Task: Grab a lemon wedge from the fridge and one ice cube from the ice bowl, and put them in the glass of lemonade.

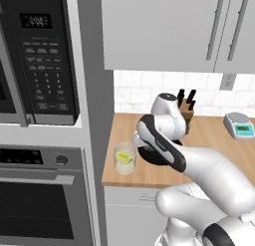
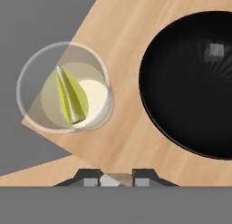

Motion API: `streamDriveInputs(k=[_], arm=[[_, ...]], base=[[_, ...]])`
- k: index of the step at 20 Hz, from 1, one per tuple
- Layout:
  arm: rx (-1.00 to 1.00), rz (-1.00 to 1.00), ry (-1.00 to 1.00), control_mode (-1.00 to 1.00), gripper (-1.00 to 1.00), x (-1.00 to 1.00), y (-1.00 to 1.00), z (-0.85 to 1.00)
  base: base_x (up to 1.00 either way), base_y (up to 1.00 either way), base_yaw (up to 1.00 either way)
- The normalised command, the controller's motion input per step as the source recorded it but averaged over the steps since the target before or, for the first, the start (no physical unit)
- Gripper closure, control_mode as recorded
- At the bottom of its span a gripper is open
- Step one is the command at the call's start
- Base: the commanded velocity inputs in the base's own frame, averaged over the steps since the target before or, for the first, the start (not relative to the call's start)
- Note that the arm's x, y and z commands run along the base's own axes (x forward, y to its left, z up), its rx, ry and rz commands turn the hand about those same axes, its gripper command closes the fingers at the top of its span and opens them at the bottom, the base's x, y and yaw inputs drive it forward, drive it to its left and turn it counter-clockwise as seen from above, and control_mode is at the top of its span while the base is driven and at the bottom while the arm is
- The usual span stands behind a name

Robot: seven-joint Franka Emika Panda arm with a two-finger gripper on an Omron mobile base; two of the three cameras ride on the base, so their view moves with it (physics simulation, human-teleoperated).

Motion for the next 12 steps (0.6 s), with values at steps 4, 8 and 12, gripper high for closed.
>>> streamDriveInputs(k=[4, 8, 12], arm=[[0.0, 0.29, -0.07, -1.0, 1.0, 0.0, 0.5, 0.6], [0.0, 0.14, -0.02, -1.0, 1.0, 0.03, 0.21, 0.11], [-0.01, 0.05, 0.0, -1.0, 1.0, 0.11, 0.08, -0.15]], base=[[0.0, 0.0, 0.0], [0.0, 0.0, 0.0], [0.0, 0.0, 0.0]])
